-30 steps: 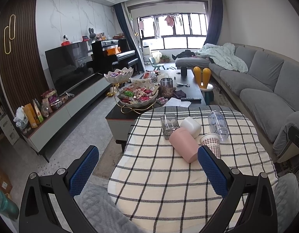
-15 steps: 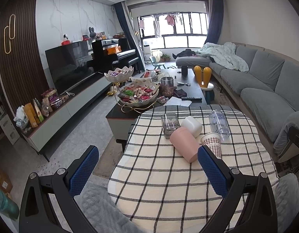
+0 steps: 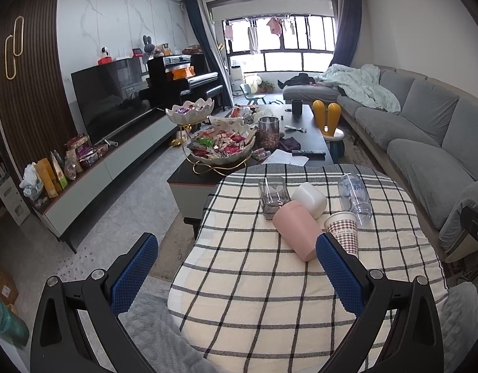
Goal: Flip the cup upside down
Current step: 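Move the right gripper toward the white cup and close around it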
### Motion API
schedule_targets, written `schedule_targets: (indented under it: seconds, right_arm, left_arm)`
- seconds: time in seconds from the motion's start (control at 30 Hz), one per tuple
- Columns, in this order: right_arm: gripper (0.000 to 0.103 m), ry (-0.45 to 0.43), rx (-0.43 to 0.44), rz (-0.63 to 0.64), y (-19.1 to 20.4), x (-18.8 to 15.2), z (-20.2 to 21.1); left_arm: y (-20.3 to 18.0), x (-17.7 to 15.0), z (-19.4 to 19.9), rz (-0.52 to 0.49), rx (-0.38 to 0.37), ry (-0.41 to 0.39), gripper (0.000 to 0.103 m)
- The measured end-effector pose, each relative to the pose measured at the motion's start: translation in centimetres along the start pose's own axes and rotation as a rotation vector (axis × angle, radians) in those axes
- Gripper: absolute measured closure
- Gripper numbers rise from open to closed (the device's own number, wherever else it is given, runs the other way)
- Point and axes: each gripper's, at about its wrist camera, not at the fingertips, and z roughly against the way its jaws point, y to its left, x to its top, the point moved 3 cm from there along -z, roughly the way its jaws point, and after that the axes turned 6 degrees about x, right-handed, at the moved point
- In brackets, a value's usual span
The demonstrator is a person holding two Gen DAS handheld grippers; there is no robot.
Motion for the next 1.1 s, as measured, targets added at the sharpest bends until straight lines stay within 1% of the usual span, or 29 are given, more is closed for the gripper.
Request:
schedule_targets:
  seconds: [0.2, 0.43, 0.57, 0.77, 0.9, 0.97, 1.1]
  right_arm:
    - [0.001, 0.005, 0.008, 0.005, 0.1, 0.2, -0.1]
    - [0.001, 0.025, 0.05, 0.03, 0.7, 2.3, -3.1]
    - [0.001, 0.067, 0.112, 0.056, 1.7, 4.5, -6.6]
    - [0.001, 0.162, 0.188, 0.171, 4.8, 6.9, -13.3]
    - [0.002, 0.259, 0.241, 0.203, 6.2, 7.3, -18.5]
    - [0.006, 0.321, 0.277, 0.215, 6.8, 7.3, -21.2]
    - [0.008, 0.41, 0.311, 0.251, 8.6, 6.9, -25.7]
  left_arm:
    - [-0.1, 0.2, -0.6, -0.004, 0.006, 0.011, 0.0]
    - [-0.4, 1.4, -3.7, 0.009, 0.028, 0.039, 0.0]
    - [-0.5, 2.9, -6.4, 0.043, 0.05, 0.043, 0.0]
    - [-1.3, 4.7, -11.0, 0.088, 0.085, 0.058, 0.0]
    - [-1.7, 5.4, -14.3, 0.105, 0.101, 0.085, 0.0]
    - [-2.0, 5.5, -15.8, 0.111, 0.103, 0.102, 0.0]
    - [-2.2, 5.4, -19.1, 0.119, 0.109, 0.149, 0.0]
